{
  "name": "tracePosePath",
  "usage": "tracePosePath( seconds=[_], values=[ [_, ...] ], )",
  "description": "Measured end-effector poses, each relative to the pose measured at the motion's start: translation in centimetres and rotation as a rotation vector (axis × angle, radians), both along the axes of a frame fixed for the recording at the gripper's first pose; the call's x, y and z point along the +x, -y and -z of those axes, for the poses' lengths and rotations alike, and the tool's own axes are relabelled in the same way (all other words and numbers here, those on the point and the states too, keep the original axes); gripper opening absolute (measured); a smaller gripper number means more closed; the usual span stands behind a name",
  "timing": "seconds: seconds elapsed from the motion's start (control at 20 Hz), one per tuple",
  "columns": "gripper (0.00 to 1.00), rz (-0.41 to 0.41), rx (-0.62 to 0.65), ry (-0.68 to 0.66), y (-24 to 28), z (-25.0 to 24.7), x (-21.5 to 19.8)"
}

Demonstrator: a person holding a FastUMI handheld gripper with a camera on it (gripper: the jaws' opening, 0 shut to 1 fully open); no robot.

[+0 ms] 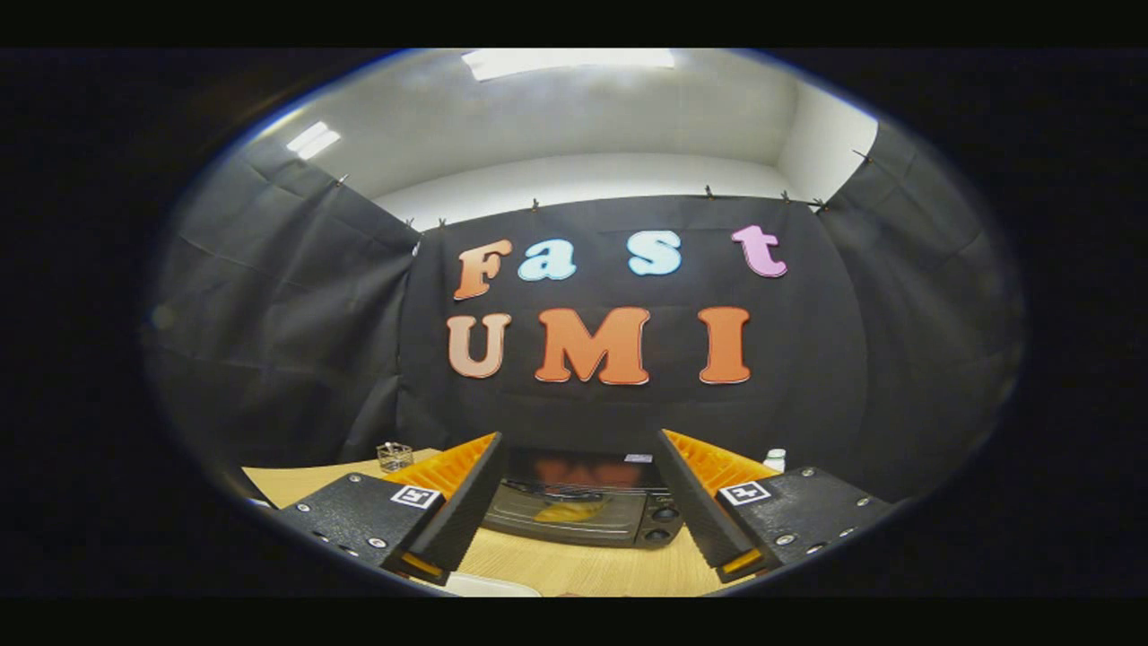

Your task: Open the toaster oven, put the food inside, and close the toaster oven door.

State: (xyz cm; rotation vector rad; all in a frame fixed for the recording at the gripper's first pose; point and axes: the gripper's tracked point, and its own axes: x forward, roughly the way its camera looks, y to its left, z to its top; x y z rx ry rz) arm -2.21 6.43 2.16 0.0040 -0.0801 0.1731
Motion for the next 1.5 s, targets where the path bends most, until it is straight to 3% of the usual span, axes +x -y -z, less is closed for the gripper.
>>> tracePosePath(
  seconds=[1.5],
  values=[
    [0.97,-0.028,0.015,0.019,-1.6,-0.3,0.5]
  ],
)
